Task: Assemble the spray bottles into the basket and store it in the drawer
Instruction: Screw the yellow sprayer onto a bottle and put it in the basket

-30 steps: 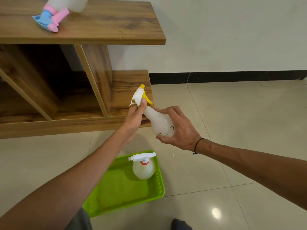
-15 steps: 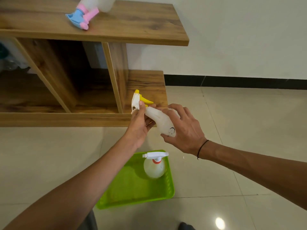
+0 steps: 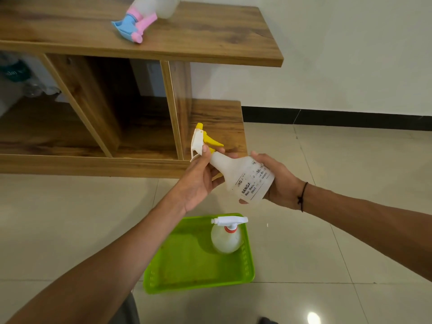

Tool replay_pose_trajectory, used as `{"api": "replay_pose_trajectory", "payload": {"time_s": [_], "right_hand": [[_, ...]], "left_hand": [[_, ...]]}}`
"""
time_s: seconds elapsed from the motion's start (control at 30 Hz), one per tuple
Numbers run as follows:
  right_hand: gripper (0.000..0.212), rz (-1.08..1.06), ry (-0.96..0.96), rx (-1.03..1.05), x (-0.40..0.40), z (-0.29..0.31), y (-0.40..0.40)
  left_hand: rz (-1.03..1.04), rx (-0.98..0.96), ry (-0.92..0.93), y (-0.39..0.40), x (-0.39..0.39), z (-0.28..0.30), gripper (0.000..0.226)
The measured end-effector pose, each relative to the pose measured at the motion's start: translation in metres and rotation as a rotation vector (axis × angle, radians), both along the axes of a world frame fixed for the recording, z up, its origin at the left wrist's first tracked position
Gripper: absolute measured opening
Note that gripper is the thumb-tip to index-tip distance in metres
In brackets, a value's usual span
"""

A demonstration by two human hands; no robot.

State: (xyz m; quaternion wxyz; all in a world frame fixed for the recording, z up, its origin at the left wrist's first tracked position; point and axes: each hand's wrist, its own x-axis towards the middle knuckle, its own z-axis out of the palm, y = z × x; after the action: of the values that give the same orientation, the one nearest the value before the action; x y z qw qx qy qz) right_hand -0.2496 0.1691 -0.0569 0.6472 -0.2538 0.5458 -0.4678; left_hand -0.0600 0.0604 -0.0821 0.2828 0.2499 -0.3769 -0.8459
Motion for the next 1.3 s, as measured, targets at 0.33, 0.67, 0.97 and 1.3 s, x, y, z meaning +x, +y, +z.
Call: {"api": "replay_pose_trajectory", "payload": {"time_s": [0.33, 0.67, 0.97, 1.3], "right_hand": [[0.068, -0.156, 0.426, -0.226, 0.013, 0.0, -0.008], [0.079, -0.134, 0.083, 0.188, 0.021, -0.003, -0.014], [0.055, -0.094, 0.325, -0.069, 0.025, -0.026, -0.018], [0.072, -0.014, 0.605, -0.278, 0.024, -0.034, -0.014]], "left_hand": [[0.343, 0.131, -0.11, -0.008, -0.011, -0.016, 0.037], [0.324, 0.104, -0.159, -0.012, -0.006, -0.024, 0.035], [0.331, 0.073, -0.168, -0.018, 0.001, -0.027, 0.036], [0.357, 0.026, -0.173, -0.019, 0.004, -0.03, 0.037]]}}
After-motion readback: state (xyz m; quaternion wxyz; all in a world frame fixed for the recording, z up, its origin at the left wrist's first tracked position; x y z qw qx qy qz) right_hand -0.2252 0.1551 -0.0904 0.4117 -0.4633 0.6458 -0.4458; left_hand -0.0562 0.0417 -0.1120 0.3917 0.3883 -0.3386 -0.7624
